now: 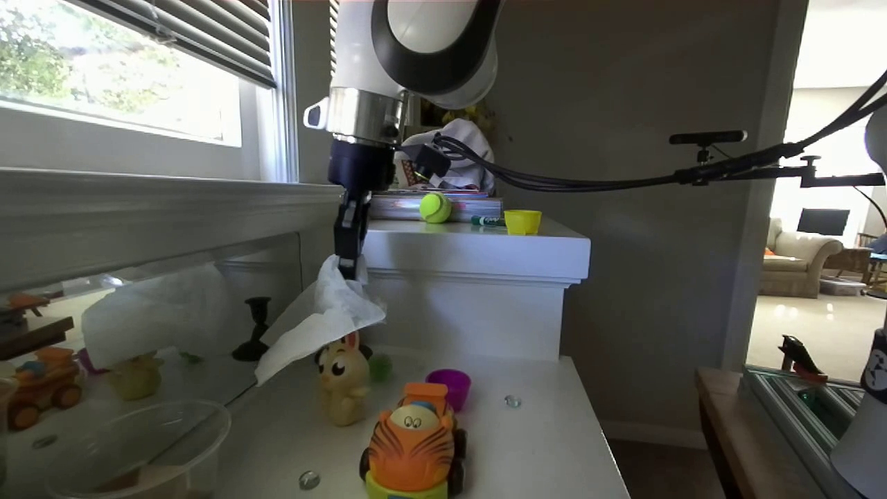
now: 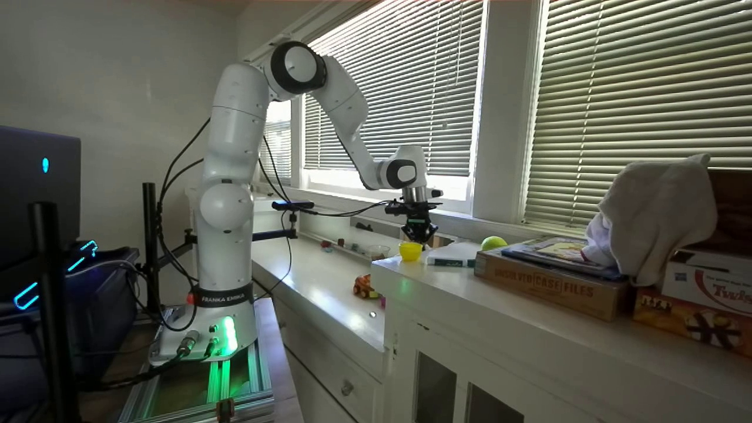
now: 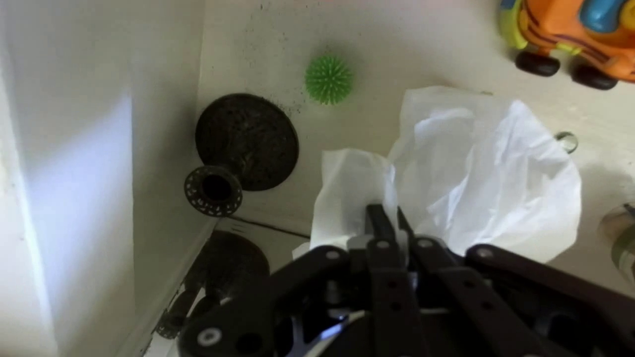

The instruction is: Use the paper towel to clean the mirror

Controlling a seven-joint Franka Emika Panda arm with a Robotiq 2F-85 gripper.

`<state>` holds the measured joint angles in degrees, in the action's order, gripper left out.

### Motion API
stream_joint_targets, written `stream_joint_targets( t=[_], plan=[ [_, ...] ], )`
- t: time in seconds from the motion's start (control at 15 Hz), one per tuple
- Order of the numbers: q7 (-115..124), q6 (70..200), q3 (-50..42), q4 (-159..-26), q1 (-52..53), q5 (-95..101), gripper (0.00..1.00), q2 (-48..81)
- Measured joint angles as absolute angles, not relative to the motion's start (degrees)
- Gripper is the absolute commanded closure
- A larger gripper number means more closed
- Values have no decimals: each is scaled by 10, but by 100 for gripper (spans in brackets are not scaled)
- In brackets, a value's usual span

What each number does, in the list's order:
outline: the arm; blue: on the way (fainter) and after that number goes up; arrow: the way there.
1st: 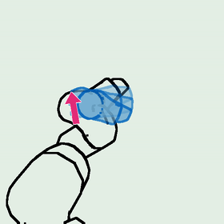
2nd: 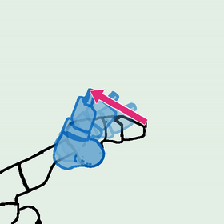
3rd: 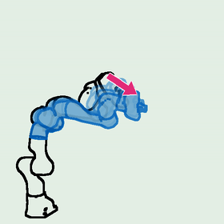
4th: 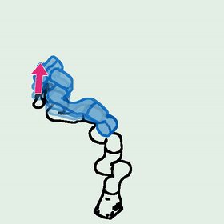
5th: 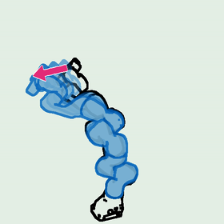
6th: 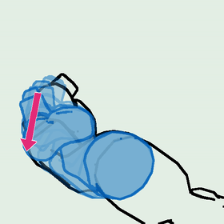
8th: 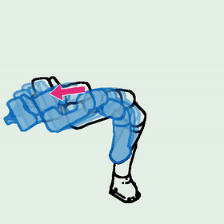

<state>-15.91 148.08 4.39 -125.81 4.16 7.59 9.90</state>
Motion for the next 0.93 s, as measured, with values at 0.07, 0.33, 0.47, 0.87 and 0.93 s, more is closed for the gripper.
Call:
stream_joint_targets(
  t=[0.07,0.33,0.47,0.87,0.93],
  plan=[
    [-153,1497,44,-1258,41,73,100,99],
    [-120,1537,44,-1255,39,48,100,96],
    [-92,1554,39,-1256,38,48,100,96],
    [-25,1613,14,-1259,38,54,100,100],
    [-23,1622,13,-1259,38,54,100,102]
  ],
)
